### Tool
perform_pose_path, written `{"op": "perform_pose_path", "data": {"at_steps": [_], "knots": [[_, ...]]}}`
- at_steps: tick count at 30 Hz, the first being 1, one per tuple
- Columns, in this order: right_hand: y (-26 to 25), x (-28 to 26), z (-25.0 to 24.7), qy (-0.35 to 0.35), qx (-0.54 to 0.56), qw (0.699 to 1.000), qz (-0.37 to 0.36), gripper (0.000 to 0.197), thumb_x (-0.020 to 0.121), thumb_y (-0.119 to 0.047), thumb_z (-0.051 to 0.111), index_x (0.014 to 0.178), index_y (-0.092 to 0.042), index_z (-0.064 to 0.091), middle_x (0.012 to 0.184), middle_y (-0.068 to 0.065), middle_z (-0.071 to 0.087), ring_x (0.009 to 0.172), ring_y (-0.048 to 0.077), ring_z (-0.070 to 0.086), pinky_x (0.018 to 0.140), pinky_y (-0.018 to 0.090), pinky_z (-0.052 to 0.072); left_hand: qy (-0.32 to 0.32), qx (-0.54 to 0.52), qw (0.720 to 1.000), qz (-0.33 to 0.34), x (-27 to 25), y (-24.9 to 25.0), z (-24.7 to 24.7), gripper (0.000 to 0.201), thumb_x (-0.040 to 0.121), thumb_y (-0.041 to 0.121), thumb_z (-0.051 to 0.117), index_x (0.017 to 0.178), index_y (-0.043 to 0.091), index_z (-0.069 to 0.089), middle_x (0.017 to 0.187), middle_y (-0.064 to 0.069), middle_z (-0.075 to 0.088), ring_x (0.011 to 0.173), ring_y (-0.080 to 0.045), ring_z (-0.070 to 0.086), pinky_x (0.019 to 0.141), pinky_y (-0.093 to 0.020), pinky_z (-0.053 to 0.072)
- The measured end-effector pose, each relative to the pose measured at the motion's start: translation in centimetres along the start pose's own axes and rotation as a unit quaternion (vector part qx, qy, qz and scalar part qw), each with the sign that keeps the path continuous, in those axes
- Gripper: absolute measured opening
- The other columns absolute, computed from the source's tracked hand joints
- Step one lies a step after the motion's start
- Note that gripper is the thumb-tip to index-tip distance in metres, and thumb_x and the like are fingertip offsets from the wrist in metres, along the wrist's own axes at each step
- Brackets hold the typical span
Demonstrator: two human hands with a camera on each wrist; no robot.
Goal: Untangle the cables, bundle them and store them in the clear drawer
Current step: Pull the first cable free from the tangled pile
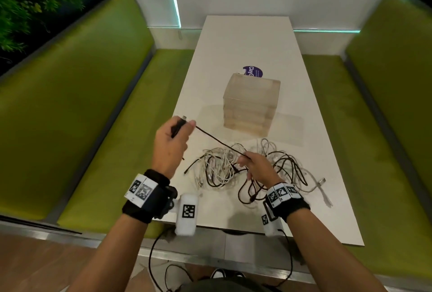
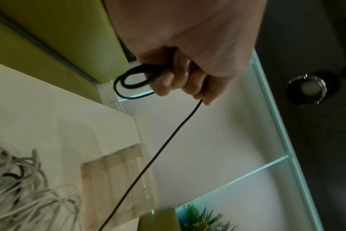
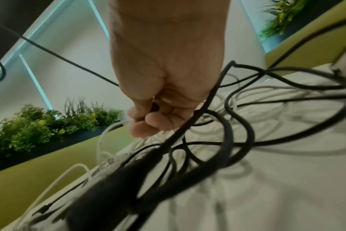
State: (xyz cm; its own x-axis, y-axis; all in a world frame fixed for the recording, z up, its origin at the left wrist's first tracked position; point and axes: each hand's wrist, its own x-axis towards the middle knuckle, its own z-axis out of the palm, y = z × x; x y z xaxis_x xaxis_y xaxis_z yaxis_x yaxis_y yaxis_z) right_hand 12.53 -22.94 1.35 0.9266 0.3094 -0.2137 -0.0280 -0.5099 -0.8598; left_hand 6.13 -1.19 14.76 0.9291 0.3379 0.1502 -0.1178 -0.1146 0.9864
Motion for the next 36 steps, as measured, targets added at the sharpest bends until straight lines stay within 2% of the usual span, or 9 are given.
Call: {"op": "perform_pose_path", "data": {"at_steps": [4,10,13,18,22,25,28,32,36], "knots": [[-0.9,0.1,0.2,-0.011,0.056,0.998,-0.018,0.024,0.099,-0.019,0.044,0.093,-0.01,0.065,0.069,-0.002,0.055,0.045,0.012,0.051,0.048,0.025,0.042,-0.012,0.026,1.0,0.004,0.2,-0.9,-0.3,0.034,0.093,0.026,0.061,0.071,0.006,0.043,0.057,0.009,0.031,0.051,-0.009,0.026,0.046,-0.026,0.026],[-2.7,-0.5,0.6,-0.038,-0.025,0.995,-0.088,0.026,0.099,-0.014,0.04,0.104,-0.012,0.065,0.065,0.0,0.055,0.05,0.018,0.054,0.057,0.029,0.046,-0.213,0.248,0.938,-0.113,-1.1,-6.9,3.1,0.049,0.072,0.055,0.074,0.103,0.02,0.059,0.083,0.005,0.065,0.071,-0.011,0.058,0.063,-0.026,0.045],[-3.3,-1.1,0.8,-0.041,-0.039,0.992,-0.115,0.024,0.098,-0.01,0.041,0.099,-0.008,0.065,0.063,-0.001,0.057,0.052,0.016,0.055,0.061,0.033,0.049,-0.189,0.213,0.947,-0.148,-1.0,-8.4,4.9,0.051,0.08,0.06,0.061,0.101,0.014,0.065,0.089,-0.002,0.071,0.084,-0.02,0.066,0.077,-0.034,0.052],[-3.6,-1.7,1.2,-0.032,-0.058,0.989,-0.13,0.022,0.098,-0.016,0.045,0.081,-0.018,0.06,0.066,0.001,0.061,0.055,0.016,0.06,0.065,0.035,0.051,-0.123,0.072,0.972,-0.186,-0.6,-7.3,6.4,0.021,0.092,0.021,0.06,0.087,0.003,0.068,0.06,0.002,0.06,0.047,-0.005,0.05,0.05,-0.02,0.037],[-3.9,-1.6,1.5,-0.017,-0.003,0.995,-0.102,0.019,0.096,-0.008,0.045,0.087,-0.013,0.061,0.072,0.003,0.063,0.047,0.003,0.057,0.048,0.018,0.045,-0.132,-0.055,0.96,-0.24,-0.3,-5.1,7.0,0.012,0.089,0.016,0.062,0.082,0.006,0.064,0.048,0.004,0.047,0.043,-0.013,0.037,0.043,-0.024,0.031],[-3.4,-0.9,0.7,0.004,0.067,0.995,-0.07,0.012,0.095,-0.019,0.053,0.089,-0.014,0.062,0.082,0.01,0.067,0.046,0.009,0.06,0.044,0.017,0.044,-0.141,-0.159,0.948,-0.238,-0.4,-3.3,6.6,0.007,0.09,0.012,0.06,0.084,0.009,0.061,0.044,0.011,0.038,0.037,-0.006,0.032,0.039,-0.019,0.03],[-1.6,-0.5,-0.5,0.013,0.098,0.995,-0.001,0.01,0.093,-0.013,0.056,0.086,-0.01,0.062,0.09,0.007,0.064,0.045,0.011,0.059,0.04,0.019,0.044,-0.117,-0.276,0.931,-0.21,0.7,-1.1,4.7,0.006,0.09,0.014,0.055,0.086,0.011,0.059,0.045,0.011,0.03,0.037,-0.005,0.027,0.038,-0.018,0.032],[-0.4,-0.6,-0.9,0.0,0.086,0.996,0.009,0.016,0.096,-0.013,0.048,0.09,-0.005,0.061,0.096,0.008,0.063,0.046,0.018,0.057,0.04,0.019,0.041,-0.071,-0.262,0.951,-0.147,2.4,1.0,1.8,0.015,0.096,0.011,0.05,0.083,0.011,0.059,0.046,0.009,0.026,0.037,-0.005,0.023,0.038,-0.018,0.029],[-1.7,-0.6,-1.0,0.004,0.135,0.991,0.023,0.022,0.098,-0.015,0.045,0.103,-0.007,0.065,0.098,0.003,0.064,0.044,0.009,0.058,0.038,0.017,0.04,-0.068,-0.126,0.983,-0.118,2.0,0.0,0.9,0.016,0.095,0.016,0.056,0.08,0.014,0.062,0.049,0.008,0.028,0.044,-0.009,0.022,0.042,-0.021,0.027]]}}
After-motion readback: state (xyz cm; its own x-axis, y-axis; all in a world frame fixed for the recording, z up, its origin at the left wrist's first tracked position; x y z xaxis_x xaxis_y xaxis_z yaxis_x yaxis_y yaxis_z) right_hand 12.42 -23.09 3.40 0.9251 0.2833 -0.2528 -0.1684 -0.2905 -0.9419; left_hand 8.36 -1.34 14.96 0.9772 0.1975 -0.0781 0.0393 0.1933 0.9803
